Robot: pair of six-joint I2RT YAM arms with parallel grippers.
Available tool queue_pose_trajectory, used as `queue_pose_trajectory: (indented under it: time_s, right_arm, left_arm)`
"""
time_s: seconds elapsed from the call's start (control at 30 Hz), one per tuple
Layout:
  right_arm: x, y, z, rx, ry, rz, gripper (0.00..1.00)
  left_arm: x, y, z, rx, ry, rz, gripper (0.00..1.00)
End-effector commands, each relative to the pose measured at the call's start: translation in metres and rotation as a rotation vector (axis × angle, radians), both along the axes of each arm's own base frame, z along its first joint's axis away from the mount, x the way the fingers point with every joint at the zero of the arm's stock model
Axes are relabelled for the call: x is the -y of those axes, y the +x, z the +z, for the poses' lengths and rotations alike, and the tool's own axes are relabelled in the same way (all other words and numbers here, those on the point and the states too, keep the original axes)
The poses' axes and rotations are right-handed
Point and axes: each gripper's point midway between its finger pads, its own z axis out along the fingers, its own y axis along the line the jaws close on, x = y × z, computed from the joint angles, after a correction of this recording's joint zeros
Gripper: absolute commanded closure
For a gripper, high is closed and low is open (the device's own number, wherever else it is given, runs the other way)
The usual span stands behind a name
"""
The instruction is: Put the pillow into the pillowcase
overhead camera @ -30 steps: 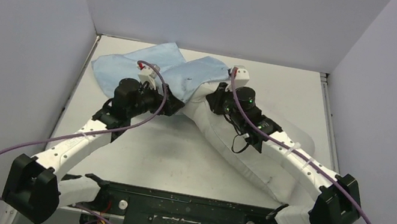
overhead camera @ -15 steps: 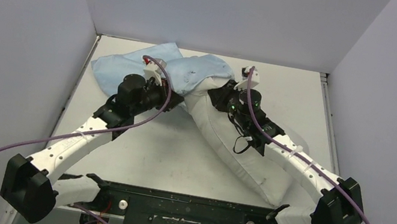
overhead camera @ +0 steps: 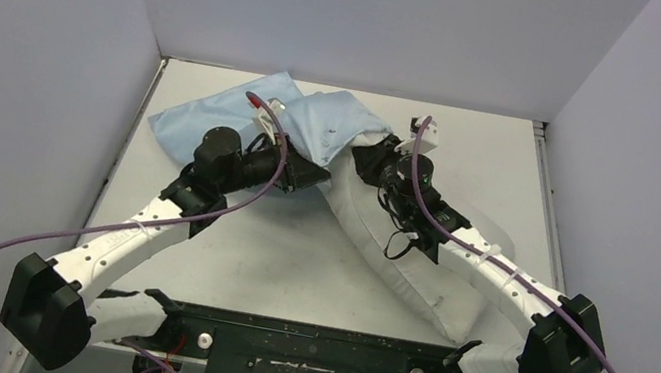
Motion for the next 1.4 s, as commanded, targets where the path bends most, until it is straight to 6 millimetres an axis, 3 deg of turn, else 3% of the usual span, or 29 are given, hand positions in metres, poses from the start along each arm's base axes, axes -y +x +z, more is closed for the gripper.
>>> queue_pose_trajectory:
  time_s: [0.0,0.1,0.3,0.37,0.43,0.53,0.6,0.73,0.83,0.93,1.07,1.23,1.37]
  right_arm:
    - [0.022,0.018,0.044,0.146,0.1,-0.151,1.0]
    - [0.017,0.013,0.024,0.125,0.06,-0.124,1.0]
    - [0.002,-0.026,-0.004,0.087,0.025,0.078,1.0]
    - [0.003,-0.034,-0.003,0.073,-0.027,0.127,0.87]
    - [0.008,-0.04,0.0,0.048,-0.101,0.153,0.66]
    - [0.02,-0.048,0.007,0.016,-0.175,0.19,0.34]
    - [0.031,-0.05,0.015,0.018,-0.19,0.207,0.18]
    - [0.061,-0.037,0.033,0.037,-0.199,0.199,0.0]
    - [0.079,-0.018,0.046,0.05,-0.21,0.199,0.0]
    - [0.091,0.005,0.044,0.037,-0.219,0.238,0.0]
    - [0.107,0.035,0.021,-0.028,-0.205,0.317,0.0]
    - [0.113,0.066,-0.035,-0.152,-0.288,0.437,0.0]
    - [0.101,0.078,-0.071,-0.258,-0.262,0.557,0.01]
  left_arm:
    - [0.028,-0.04,0.033,0.011,-0.164,-0.207,1.0]
    - [0.037,-0.044,0.018,-0.011,-0.127,-0.225,1.0]
    - [0.023,-0.03,-0.015,-0.051,-0.01,-0.088,1.0]
    - [0.016,-0.026,-0.017,-0.048,0.033,-0.043,1.0]
    - [0.009,-0.025,-0.014,-0.033,0.061,-0.016,0.99]
    - [-0.001,-0.021,-0.007,-0.02,0.101,0.041,0.74]
    - [-0.01,-0.019,-0.006,-0.01,0.145,0.083,0.57]
    - [-0.03,-0.007,-0.009,0.032,0.276,0.17,0.35]
    - [-0.046,0.006,-0.006,0.048,0.382,0.25,0.2]
    - [-0.061,0.018,-0.004,0.067,0.467,0.317,0.06]
    - [-0.077,0.036,-0.009,0.063,0.53,0.389,0.03]
    - [-0.086,0.065,-0.018,0.027,0.531,0.366,0.03]
    - [-0.069,0.087,-0.032,-0.003,0.509,0.287,0.03]
